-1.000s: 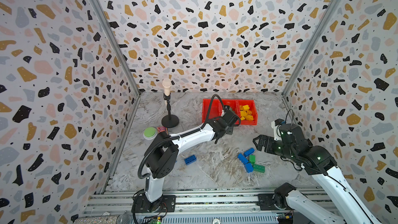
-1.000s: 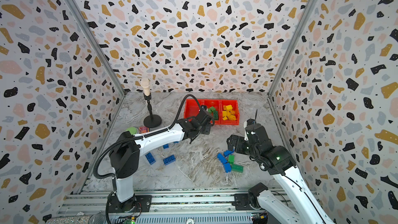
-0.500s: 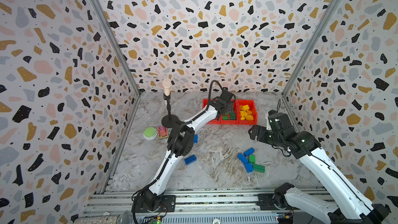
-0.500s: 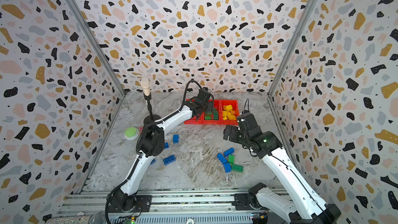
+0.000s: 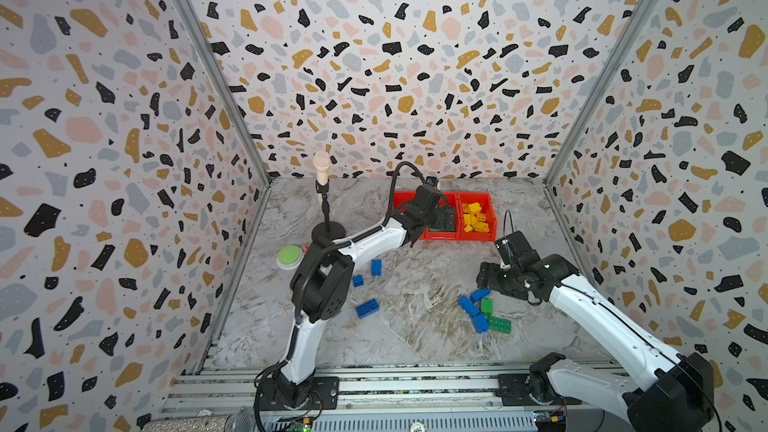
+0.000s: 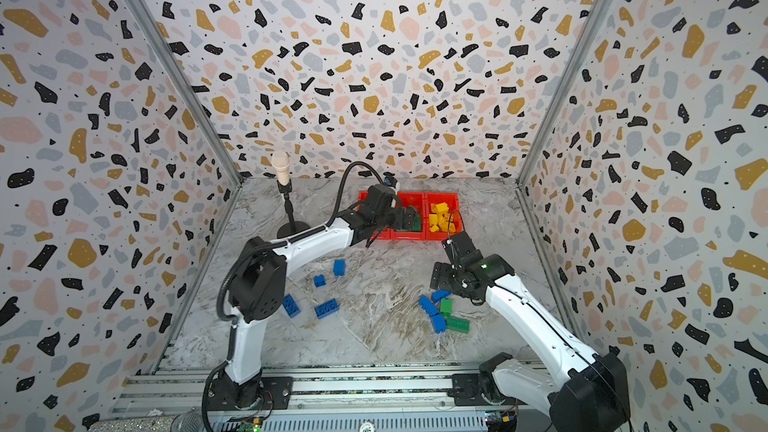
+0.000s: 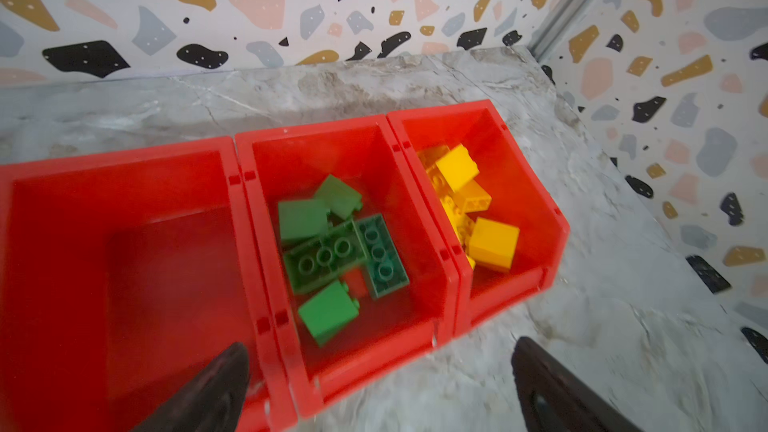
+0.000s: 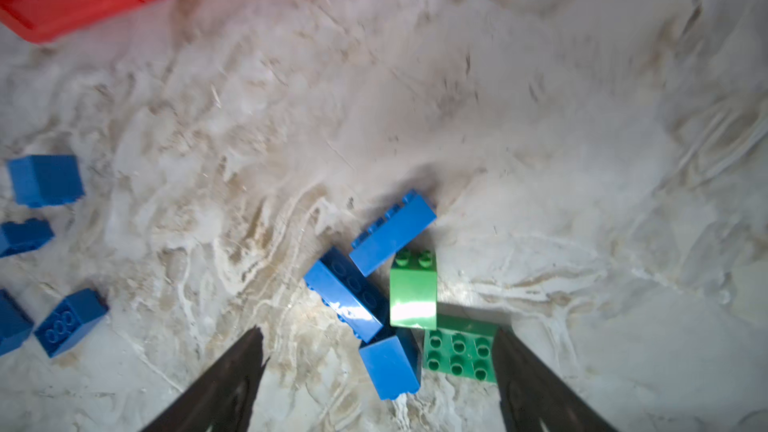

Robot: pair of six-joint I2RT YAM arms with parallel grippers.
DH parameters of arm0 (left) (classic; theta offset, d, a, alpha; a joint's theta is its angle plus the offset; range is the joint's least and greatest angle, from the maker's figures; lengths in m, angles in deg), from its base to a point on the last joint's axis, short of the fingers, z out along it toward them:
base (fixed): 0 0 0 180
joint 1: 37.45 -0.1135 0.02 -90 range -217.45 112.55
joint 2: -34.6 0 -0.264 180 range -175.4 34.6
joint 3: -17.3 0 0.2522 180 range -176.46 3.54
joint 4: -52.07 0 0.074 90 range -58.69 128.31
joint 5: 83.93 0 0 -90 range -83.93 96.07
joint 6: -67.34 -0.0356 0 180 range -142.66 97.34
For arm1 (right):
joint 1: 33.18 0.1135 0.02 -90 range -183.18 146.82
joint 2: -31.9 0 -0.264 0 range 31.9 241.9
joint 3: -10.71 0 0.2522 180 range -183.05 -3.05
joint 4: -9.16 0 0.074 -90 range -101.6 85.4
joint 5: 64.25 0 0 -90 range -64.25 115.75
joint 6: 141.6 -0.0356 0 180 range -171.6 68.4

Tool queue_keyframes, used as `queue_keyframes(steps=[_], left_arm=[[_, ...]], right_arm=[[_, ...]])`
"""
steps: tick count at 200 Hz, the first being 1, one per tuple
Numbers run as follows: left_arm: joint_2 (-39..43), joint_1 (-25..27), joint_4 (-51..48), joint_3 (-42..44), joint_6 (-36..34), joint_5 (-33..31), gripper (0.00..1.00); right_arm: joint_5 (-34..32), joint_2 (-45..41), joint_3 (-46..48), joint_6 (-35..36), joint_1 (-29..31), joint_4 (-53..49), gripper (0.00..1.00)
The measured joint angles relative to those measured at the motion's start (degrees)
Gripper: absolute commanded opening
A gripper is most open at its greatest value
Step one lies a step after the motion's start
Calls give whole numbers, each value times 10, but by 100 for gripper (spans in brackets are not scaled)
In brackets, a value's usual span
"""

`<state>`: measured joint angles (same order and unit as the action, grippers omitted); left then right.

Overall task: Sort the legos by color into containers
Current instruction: 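Grasp the green 2x2 brick with the right gripper while the left withdraws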

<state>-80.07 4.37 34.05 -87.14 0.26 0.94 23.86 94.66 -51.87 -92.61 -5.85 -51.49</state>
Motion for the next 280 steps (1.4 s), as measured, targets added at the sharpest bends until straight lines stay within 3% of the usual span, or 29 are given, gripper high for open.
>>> queue_keyframes(steps=[20, 59, 104, 137, 157, 184, 230, 280], left_arm=[[90, 2, 41, 119, 4, -15, 100], [228, 5, 79, 306, 27, -56, 100], [343, 45, 77, 427, 60, -123, 100], [419, 59, 59, 464, 86, -166, 100], [454, 61, 41, 474, 97, -186, 100], [497, 64, 12, 489, 106, -210, 100], [527, 64, -18, 494, 110, -232, 100], [497, 64, -17, 473, 89, -239, 100]], right_arm=[[16, -16, 51, 0, 0, 5, 65], [33, -26, 100, 0, -2, 37, 64], [40, 0, 118, -1, -6, 93, 61], [39, 43, 119, 5, -13, 126, 60], [39, 63, 122, 10, -19, 141, 54], [41, 84, 143, 15, -20, 158, 37], [40, 82, 143, 20, -20, 150, 32], [39, 82, -19, 40, -20, 100, 32]])
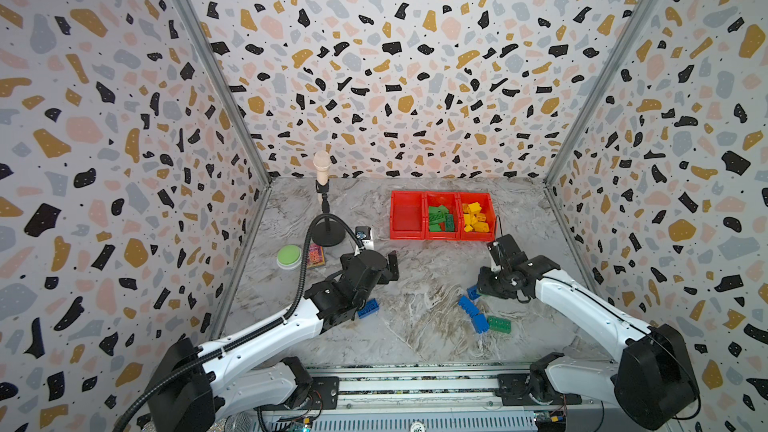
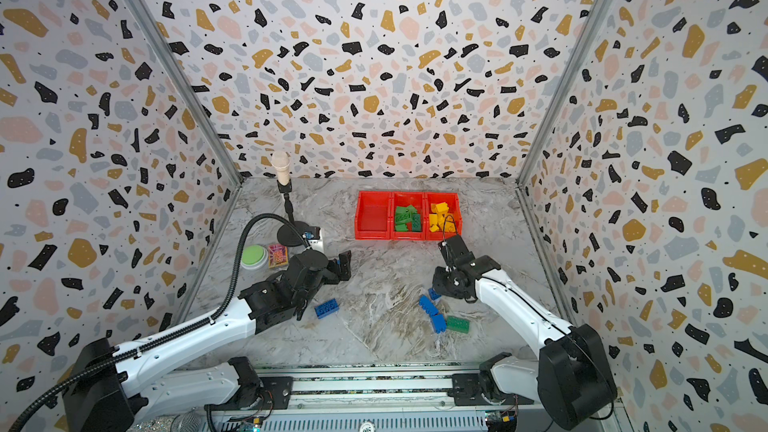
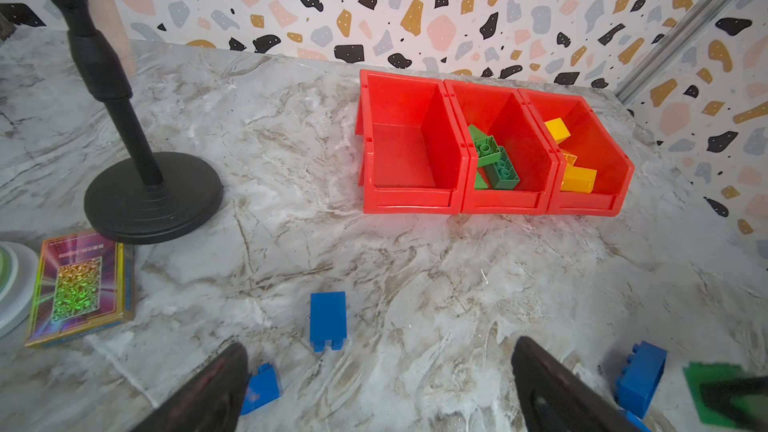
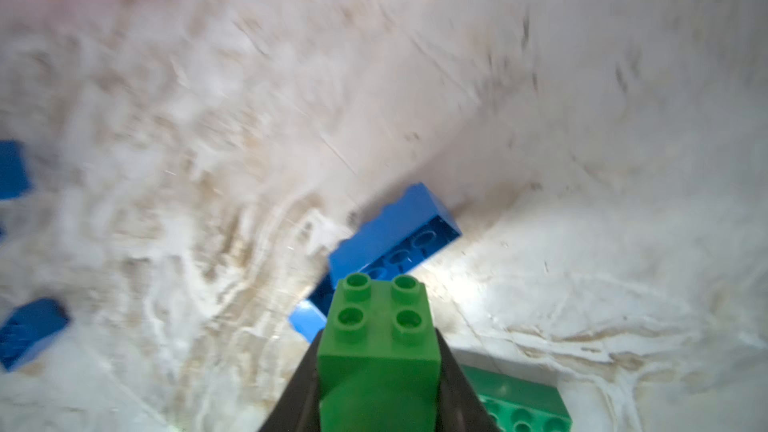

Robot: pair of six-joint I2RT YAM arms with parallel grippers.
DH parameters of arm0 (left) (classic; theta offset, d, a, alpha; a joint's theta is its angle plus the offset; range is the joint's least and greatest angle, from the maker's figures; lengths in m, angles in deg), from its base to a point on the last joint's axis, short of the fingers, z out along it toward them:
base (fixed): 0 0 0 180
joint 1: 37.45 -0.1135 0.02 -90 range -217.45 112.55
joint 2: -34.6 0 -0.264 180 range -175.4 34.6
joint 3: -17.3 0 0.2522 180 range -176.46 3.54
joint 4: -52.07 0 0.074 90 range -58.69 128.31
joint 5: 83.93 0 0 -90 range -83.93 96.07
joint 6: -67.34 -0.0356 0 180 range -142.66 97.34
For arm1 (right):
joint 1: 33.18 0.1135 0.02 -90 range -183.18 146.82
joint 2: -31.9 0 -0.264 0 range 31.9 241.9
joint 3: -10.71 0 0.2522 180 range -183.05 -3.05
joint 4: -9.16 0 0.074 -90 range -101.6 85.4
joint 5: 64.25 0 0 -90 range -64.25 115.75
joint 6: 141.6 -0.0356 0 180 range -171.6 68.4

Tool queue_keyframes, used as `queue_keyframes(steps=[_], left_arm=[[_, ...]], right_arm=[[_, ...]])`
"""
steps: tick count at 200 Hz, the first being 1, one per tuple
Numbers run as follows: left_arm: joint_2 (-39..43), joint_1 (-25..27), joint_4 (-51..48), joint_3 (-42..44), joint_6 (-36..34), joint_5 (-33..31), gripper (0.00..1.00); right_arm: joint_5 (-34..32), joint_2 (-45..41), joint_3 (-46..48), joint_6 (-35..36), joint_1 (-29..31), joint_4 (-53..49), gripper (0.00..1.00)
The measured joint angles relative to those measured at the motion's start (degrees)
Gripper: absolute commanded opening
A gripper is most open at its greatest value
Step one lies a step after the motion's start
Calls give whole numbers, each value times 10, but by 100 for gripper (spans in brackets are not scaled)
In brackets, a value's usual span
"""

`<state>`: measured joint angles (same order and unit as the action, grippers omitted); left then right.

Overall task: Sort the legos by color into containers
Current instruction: 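Grasp the green 2x2 brick with the right gripper while the left withdraws, then carry the green brick with the right gripper and drop it into the middle bin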

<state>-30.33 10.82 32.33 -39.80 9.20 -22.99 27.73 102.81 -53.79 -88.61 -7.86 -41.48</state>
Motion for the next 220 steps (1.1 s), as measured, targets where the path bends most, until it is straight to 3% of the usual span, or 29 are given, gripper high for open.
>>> queue_keyframes(steps=[31, 103, 115, 140, 159, 190, 220], left_arm=[[-47, -4, 9, -58, -27, 1, 100], [-82, -40, 41, -84, -68, 19, 100], [-83, -54, 45, -84, -72, 22, 100], [-87, -78, 48, -85, -79, 26, 100], [-94, -88, 48, -90, -86, 31, 100], [-109, -89, 57, -92, -87, 49, 100], [-137, -89, 86, -92, -73, 93, 100]], right_arm=[[15, 80, -144, 19, -2, 17, 33], [40, 411, -452, 86, -16, 43, 35], [40, 460, -506, 98, -20, 37, 40], [37, 546, -619, 120, -27, 14, 61], [38, 586, -680, 135, -31, -8, 69], [30, 567, -675, 152, -34, -32, 70], [7, 428, -492, 155, -34, -33, 73]])
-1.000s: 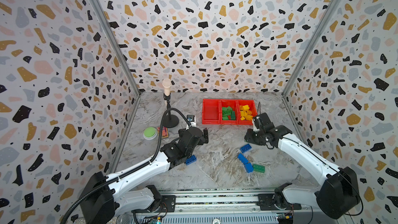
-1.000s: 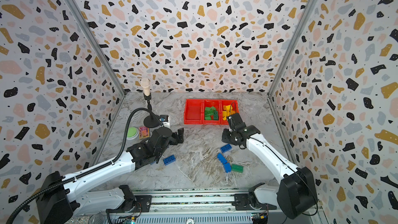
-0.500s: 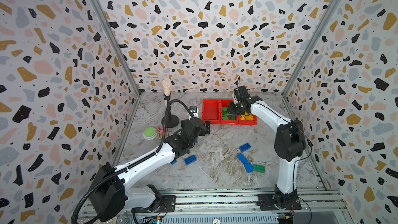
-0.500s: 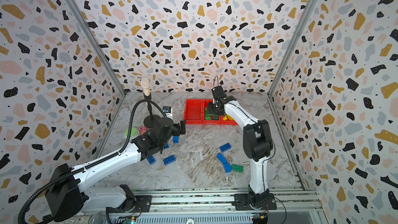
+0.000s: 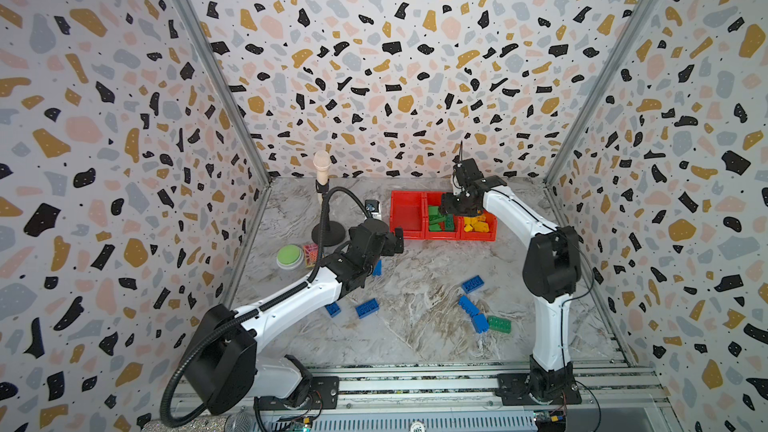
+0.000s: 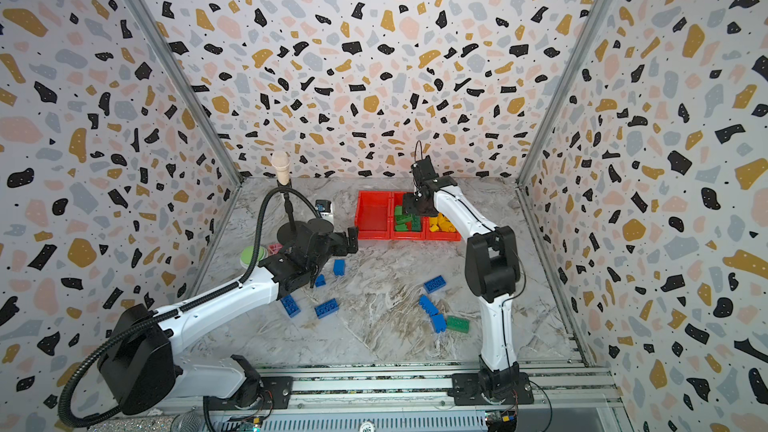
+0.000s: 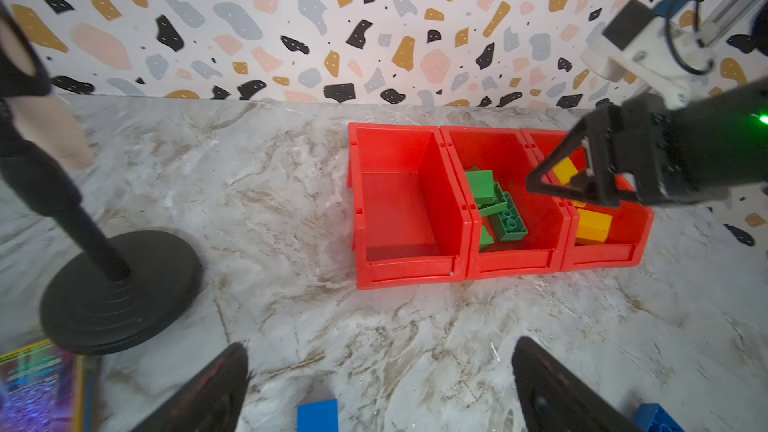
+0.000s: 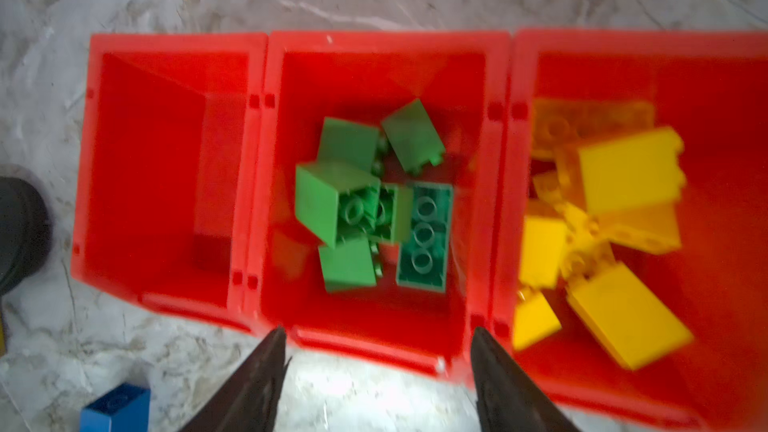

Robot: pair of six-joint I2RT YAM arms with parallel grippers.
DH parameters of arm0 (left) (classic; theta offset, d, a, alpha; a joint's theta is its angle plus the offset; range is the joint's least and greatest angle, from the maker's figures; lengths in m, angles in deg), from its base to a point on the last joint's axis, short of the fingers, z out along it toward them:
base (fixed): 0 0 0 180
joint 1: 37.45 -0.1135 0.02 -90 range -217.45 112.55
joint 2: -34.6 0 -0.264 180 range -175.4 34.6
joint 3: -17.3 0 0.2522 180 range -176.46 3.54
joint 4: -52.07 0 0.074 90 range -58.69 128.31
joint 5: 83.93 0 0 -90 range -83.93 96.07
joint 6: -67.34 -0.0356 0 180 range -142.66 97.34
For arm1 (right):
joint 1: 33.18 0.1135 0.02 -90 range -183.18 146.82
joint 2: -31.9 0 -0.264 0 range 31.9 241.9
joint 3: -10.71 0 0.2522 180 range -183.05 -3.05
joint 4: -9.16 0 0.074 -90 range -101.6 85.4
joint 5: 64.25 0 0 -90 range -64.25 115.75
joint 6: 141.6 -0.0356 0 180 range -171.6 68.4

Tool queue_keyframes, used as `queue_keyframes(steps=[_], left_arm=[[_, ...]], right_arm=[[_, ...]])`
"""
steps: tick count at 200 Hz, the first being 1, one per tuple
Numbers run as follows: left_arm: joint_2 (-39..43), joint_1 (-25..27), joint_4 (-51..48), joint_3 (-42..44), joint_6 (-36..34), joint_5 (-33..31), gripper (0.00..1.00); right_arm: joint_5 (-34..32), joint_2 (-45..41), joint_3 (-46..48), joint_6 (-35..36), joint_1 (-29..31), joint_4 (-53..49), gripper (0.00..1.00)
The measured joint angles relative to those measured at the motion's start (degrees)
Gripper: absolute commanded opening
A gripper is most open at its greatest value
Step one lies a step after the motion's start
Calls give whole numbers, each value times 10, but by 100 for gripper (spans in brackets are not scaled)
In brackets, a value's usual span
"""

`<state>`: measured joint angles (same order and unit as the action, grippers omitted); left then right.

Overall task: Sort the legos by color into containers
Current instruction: 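Carry the green brick with the right gripper and drop it into the middle bin, then lower the right gripper onto the flat green 2x4 brick and grasp it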

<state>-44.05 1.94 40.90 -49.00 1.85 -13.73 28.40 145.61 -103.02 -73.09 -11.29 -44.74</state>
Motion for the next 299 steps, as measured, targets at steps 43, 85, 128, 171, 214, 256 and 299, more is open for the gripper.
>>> queue_keyframes(steps=[43, 85, 128, 171, 214, 256, 299], left_arm=[[-59, 52, 27, -20, 19, 30, 100], [-102, 153, 42, -55, 32, 28, 100], [-114, 222, 43, -62, 46, 5, 100], [-96, 241, 34, -64, 65, -34, 100], [-40, 245, 26, -39, 88, -65, 100], [-26, 245, 22, -27, 96, -84, 100], [-27, 245, 22, -25, 96, -92, 100]], right_arm=[[-34, -299, 309, -46, 2, -4, 95], [-55, -501, 528, -136, 2, -43, 96], [-49, -597, 634, -191, 4, -70, 96], [-43, -563, 637, -202, 7, -58, 93], [-35, -552, 657, -212, 16, -41, 92], [-35, -549, 657, -224, 21, -37, 91], [-26, -521, 666, -239, 41, -29, 90]])
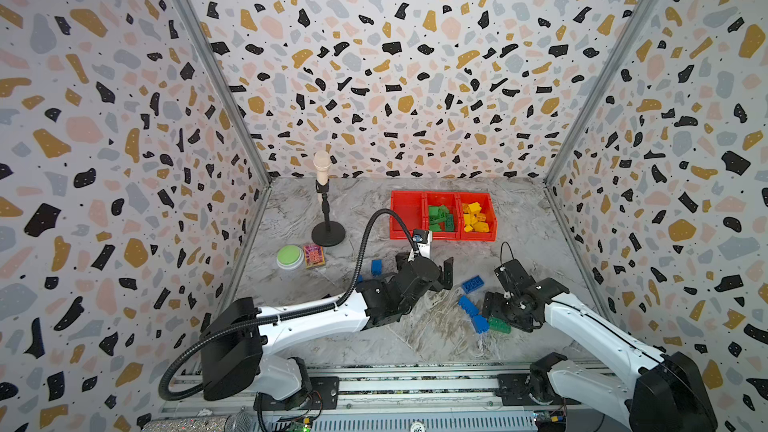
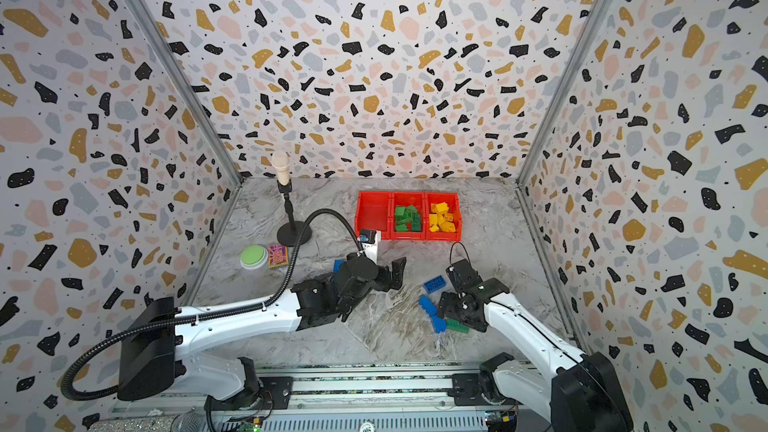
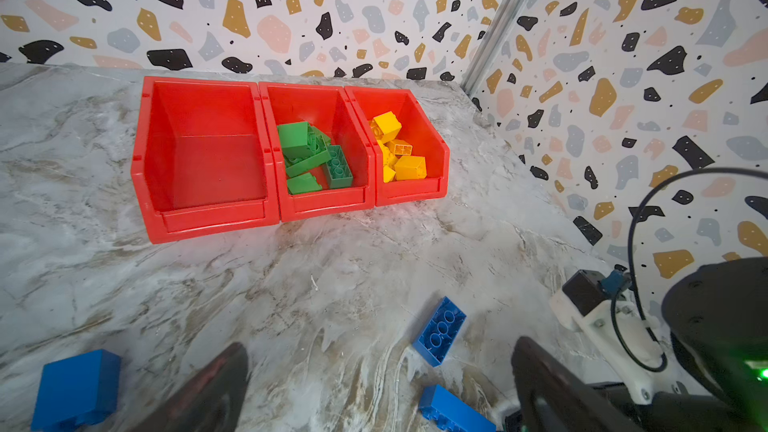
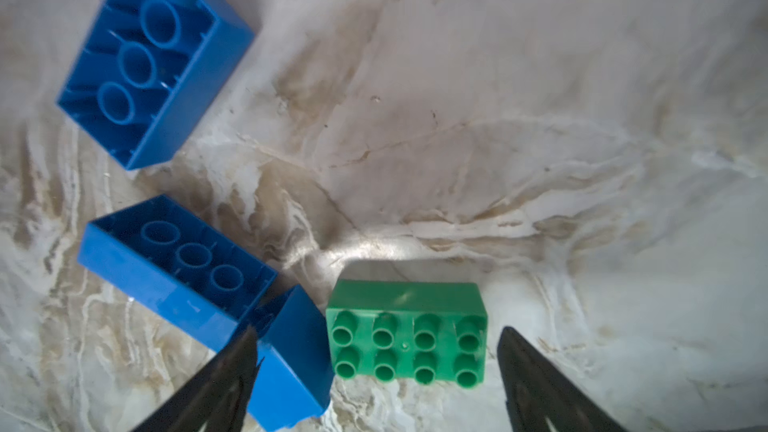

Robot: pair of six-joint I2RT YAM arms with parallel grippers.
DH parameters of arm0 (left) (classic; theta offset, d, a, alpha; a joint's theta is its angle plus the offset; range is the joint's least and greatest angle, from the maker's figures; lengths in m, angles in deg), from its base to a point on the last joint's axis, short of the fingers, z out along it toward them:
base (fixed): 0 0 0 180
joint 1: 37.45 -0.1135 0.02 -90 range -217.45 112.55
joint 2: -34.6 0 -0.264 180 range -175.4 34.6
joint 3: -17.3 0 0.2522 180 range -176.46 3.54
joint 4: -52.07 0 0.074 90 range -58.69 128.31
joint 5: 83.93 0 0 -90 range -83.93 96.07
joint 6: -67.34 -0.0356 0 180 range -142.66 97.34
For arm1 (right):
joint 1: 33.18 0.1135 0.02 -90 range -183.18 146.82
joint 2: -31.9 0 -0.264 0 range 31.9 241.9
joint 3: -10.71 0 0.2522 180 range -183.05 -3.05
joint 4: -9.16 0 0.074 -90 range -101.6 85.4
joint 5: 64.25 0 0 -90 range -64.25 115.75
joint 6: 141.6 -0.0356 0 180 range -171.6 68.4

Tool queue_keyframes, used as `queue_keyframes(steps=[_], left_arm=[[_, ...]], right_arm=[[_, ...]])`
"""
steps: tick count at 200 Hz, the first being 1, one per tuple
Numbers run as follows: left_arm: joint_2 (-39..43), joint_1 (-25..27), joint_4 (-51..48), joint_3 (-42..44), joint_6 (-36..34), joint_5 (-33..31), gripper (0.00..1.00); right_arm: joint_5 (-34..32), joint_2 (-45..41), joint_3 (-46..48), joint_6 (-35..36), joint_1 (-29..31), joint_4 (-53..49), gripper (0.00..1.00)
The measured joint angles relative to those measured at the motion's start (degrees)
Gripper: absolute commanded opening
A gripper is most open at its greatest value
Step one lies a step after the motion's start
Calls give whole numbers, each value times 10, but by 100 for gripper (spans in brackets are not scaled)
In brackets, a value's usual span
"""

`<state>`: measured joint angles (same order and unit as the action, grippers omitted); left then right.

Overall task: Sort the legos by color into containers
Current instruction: 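Lower the right gripper onto the flat green 2x4 brick and grasp it, then carry the green brick with the right gripper and release it into the middle bin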

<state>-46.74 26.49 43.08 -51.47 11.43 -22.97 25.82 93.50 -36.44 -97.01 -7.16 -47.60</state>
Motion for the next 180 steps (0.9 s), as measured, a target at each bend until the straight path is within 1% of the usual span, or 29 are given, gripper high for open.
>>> queue_keyframes(steps=[18, 40, 61, 102, 130, 150, 180], left_arm=[[-1, 0, 1, 1, -3, -3, 100], [-2, 0, 5, 6, -5, -7, 100], [-7, 0, 6, 9, -11, -12, 100], [-10, -8, 9, 16, -20, -15, 100], [-11, -21, 15, 16, -24, -12, 100], [-12, -30, 22, 16, -29, -5, 100], [-26, -38, 31, 16, -35, 6, 100]], right_arm=[[2, 5, 0, -9, 9, 8, 89], [4, 14, -1, -16, 13, 21, 85], [-3, 26, -4, -19, 22, 23, 84], [-23, 35, -9, -29, 40, 17, 85], [-28, 35, -10, -45, 40, -14, 87], [-37, 23, -10, -56, 40, -38, 90], [-38, 7, -10, -60, 40, -47, 90]])
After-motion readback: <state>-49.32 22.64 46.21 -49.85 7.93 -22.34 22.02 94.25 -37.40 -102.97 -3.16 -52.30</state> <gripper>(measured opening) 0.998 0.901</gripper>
